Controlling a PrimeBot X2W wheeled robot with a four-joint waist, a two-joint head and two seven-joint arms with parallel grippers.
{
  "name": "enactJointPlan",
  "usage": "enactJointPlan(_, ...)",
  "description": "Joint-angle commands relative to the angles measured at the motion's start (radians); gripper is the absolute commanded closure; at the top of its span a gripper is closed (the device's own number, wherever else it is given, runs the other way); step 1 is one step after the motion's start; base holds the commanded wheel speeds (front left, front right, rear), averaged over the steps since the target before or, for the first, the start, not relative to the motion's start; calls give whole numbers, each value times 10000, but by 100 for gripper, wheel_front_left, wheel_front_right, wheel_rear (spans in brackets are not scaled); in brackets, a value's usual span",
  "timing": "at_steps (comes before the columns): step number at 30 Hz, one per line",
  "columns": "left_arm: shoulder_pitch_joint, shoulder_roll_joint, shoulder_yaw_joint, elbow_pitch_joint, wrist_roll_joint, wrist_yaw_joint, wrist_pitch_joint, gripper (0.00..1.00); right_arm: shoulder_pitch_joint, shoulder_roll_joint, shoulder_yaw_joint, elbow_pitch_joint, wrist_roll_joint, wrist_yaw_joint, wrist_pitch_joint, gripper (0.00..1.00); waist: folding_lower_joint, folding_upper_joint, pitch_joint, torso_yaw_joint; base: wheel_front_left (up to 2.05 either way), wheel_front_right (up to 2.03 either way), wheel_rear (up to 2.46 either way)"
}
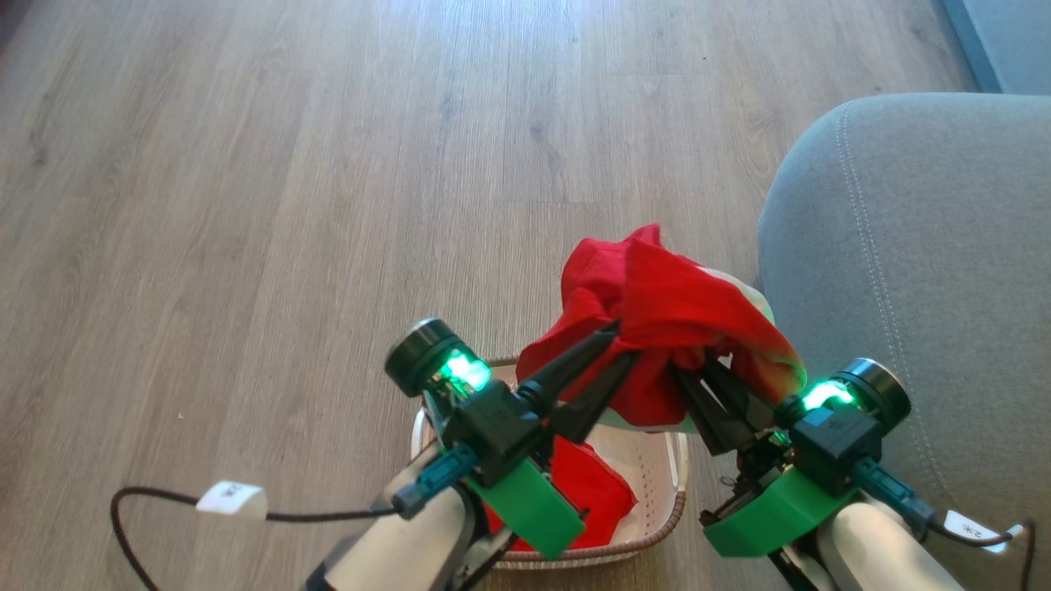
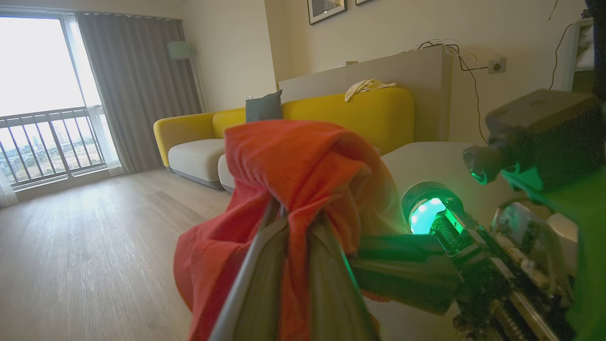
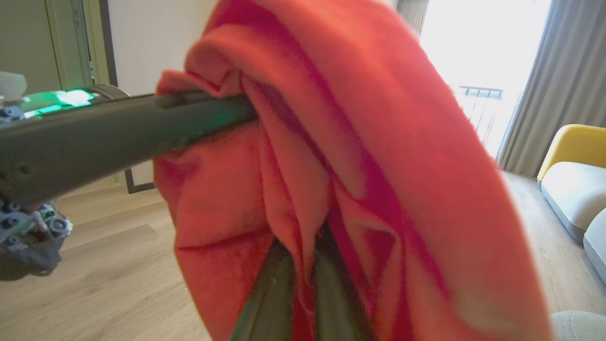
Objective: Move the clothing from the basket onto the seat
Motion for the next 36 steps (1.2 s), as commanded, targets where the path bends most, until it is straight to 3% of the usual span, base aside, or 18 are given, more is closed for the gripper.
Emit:
enactJointPlan(1, -193, -11, 488, -225, -34, 87, -40, 100, -191, 44, 14, -362, -13, 69, -23, 100, 0, 0, 7, -15, 0, 0, 0)
enactJointPlan(11, -26, -11, 573, 132, -20, 56, -40, 100, -73, 402, -607, -474, -85, 69, -23, 100, 0, 0, 4, -42, 0, 0, 0)
enactJointPlan(12, -10, -11, 542, 162, -32, 43, -40, 89, -66, 426, -646, -483, -96, 69, -23, 100, 0, 0, -1, -36, 0, 0, 0)
enactJointPlan(13, -11, -11, 509, 177, -19, 30, -40, 66, -64, 452, -695, -495, -115, 69, -23, 100, 0, 0, 4, -34, 0, 0, 0)
enactJointPlan(14, -12, -11, 478, 175, -8, 18, -40, 53, -65, 476, -743, -505, -136, 69, -23, 100, 0, 0, 11, -29, 0, 0, 0)
enactJointPlan(15, -10, -11, 447, 182, 8, 6, -40, 27, -69, 502, -787, -516, -157, 69, -23, 100, 0, 0, 17, -25, 0, 0, 0)
enactJointPlan(17, -11, -11, 393, 192, 53, -13, -40, 2, -77, 545, -866, -541, -201, 69, -23, 100, 0, 0, 29, -12, 0, 0, 0)
enactJointPlan(36, 210, -11, 638, 494, 311, -36, -40, 0, -169, 822, -2057, -863, -211, 69, -23, 100, 0, 0, 27, 11, 0, 0, 0)
